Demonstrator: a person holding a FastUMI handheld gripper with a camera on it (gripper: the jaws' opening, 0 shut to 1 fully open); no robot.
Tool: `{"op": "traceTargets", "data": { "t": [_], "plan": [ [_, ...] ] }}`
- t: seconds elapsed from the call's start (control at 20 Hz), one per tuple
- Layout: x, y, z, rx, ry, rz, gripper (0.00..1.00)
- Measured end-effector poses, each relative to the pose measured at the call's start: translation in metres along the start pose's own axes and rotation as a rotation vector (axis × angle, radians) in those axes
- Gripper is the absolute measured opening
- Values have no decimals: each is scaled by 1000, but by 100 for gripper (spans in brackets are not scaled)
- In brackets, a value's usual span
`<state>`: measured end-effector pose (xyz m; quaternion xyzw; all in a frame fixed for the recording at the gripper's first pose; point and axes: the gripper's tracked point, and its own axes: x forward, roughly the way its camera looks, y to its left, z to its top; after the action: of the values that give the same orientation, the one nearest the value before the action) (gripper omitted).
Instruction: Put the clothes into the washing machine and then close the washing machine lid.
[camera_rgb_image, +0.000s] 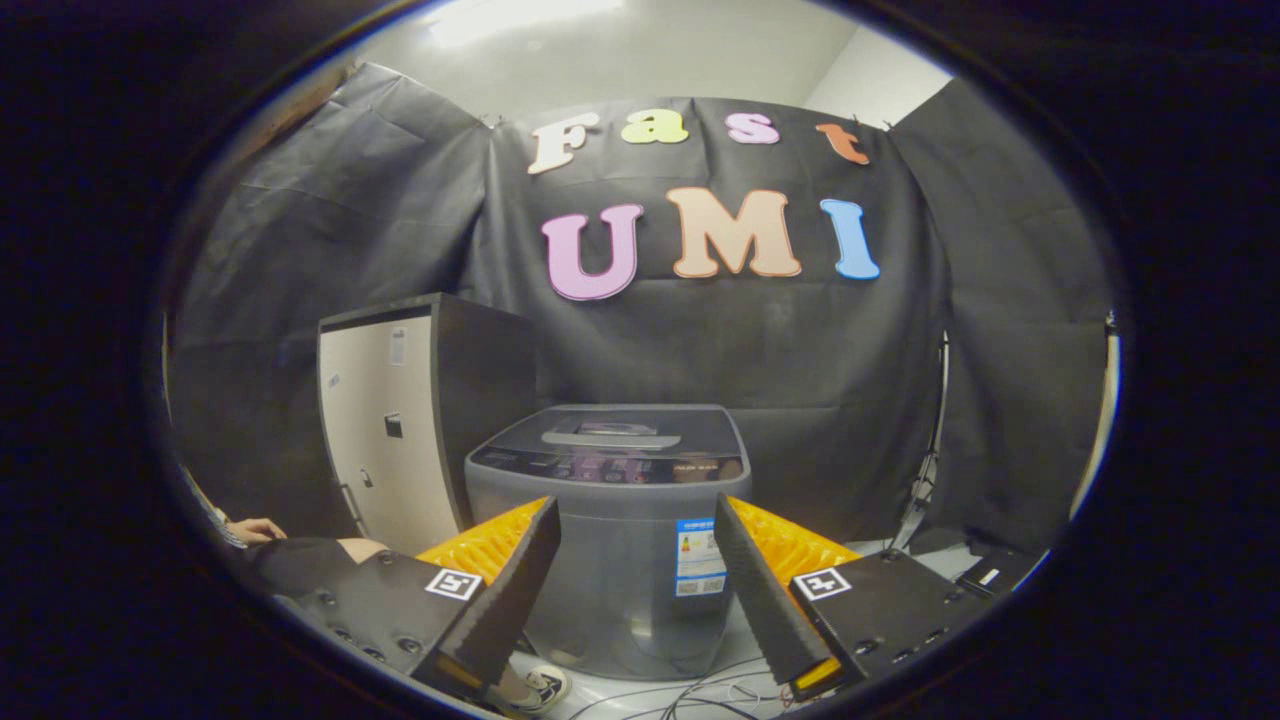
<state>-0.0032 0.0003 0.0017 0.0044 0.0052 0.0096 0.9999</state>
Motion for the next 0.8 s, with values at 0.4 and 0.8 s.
{"op": "traceTargets", "data": {
  "t": [0.4, 0.8],
  "plan": [
    [-1, 5, 0, 2, -1, 21, 97],
    [-1, 6, 1, 3, 0, 26, 97]
  ]
}}
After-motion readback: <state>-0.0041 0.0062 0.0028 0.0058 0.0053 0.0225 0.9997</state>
